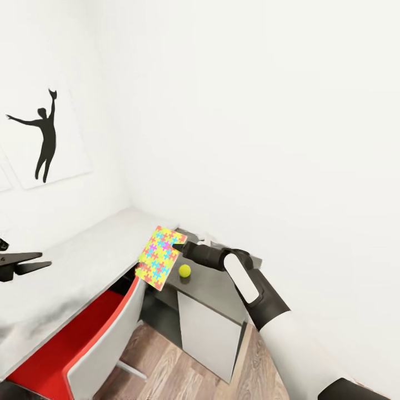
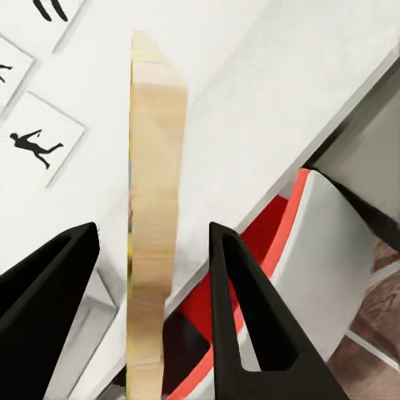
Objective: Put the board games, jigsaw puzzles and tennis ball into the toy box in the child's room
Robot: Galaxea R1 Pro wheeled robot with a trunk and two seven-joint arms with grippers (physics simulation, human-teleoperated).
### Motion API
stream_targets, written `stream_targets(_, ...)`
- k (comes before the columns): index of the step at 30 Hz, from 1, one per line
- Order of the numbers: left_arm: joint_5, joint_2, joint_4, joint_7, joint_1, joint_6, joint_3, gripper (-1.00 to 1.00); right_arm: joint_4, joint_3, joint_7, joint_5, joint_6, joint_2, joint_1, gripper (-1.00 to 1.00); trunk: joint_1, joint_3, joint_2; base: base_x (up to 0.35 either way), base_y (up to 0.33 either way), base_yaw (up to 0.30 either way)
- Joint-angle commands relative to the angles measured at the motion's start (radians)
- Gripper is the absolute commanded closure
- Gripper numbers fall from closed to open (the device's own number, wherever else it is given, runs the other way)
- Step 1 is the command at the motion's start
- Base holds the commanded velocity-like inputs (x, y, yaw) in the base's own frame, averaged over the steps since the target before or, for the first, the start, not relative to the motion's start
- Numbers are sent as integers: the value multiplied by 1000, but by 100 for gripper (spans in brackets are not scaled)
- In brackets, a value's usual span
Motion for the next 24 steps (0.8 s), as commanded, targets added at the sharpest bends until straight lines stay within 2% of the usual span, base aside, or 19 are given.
stream_targets(1, 22, 20, 0, -4, -3, 11, -1, -100, 0, -1, 3, 1, 4, 0, -1, 100, 1, -2, -2, 0, 0, 282)
stream_targets(3, 52, 53, 0, -4, -6, 11, -1, -100, 0, 0, 3, 0, 4, 0, -1, 100, 1, -1, -2, 0, 0, 282)
stream_targets(5, 67, 70, 0, -4, -7, 11, -1, -100, -1, 0, 3, -1, 4, 0, -1, 100, 1, -1, -2, 0, 0, 282)
stream_targets(15, 75, 91, 1, -4, -8, 11, -3, -100, -1, 0, 3, -5, 4, 0, -1, 100, 1, 3, -2, 0, 0, 282)
stream_targets(24, 76, 148, 6, -4, -8, 11, -7, -100, -2, 0, 3, -6, 4, 0, -1, 100, 1, 3, -2, 0, 0, 282)
